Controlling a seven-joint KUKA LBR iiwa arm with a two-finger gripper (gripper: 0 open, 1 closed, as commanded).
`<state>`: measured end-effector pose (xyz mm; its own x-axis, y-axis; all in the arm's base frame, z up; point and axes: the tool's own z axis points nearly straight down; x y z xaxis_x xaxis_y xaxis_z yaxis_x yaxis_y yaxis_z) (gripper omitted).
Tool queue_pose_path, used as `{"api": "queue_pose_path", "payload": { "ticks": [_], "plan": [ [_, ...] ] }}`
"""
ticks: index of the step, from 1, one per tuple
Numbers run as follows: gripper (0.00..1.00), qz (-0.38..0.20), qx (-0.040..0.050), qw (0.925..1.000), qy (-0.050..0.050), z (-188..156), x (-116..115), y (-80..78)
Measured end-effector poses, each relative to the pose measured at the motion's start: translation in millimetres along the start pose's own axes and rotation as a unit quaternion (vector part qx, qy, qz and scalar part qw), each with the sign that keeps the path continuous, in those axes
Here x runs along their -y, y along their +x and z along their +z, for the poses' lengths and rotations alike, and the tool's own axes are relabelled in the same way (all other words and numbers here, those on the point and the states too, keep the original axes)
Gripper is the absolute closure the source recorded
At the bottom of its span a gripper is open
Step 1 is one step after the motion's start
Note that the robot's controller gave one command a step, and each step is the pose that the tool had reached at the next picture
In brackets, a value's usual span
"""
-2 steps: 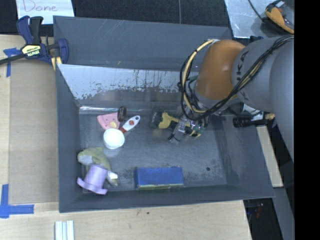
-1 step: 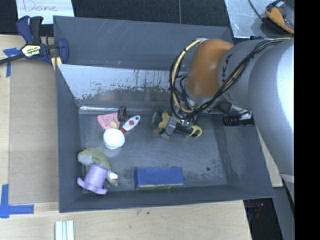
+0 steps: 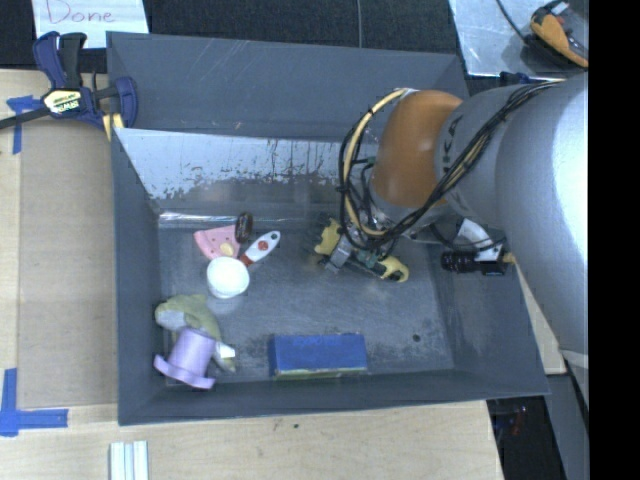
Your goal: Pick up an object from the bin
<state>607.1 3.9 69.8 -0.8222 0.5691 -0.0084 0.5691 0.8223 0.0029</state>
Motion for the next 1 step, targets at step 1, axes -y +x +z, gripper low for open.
{"api": "queue_pose_path", "payload": {
  "ticks": [1],
  "plan": [
    [1.00, 0.000, 0.0000, 1.0000, 0.000, 0.0, 0.0, 0.0]
  ]
}}
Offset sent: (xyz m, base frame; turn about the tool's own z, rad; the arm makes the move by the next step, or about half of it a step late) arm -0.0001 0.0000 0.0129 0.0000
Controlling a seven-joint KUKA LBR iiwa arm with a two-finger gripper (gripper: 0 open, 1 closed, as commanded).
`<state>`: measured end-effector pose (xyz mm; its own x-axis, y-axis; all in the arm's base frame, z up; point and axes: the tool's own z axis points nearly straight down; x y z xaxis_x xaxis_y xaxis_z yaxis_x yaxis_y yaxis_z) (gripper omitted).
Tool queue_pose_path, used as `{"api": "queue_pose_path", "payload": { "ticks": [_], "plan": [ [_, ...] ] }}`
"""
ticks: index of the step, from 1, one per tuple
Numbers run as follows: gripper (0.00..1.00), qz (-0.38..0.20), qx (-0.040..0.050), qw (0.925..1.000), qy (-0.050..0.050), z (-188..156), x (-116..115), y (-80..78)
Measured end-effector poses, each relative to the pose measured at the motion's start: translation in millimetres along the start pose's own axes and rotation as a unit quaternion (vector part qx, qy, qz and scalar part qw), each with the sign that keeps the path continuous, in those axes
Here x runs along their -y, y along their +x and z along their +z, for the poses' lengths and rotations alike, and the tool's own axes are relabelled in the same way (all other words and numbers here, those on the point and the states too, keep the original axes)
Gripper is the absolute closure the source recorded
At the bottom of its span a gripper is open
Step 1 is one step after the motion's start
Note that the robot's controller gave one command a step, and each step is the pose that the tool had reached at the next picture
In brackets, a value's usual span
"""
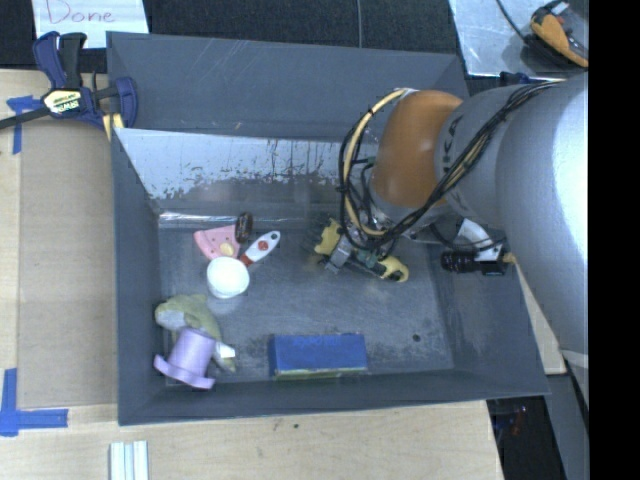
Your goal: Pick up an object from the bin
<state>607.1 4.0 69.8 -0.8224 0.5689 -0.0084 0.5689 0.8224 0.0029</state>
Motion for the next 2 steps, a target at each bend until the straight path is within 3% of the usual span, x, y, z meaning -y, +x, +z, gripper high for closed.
{"api": "queue_pose_path", "payload": {
  "ticks": [2],
  "plan": [
    [1.00, -0.001, -0.0005, 1.0000, 0.001, -27.5, 1.3, 0.3]
  ]
}}
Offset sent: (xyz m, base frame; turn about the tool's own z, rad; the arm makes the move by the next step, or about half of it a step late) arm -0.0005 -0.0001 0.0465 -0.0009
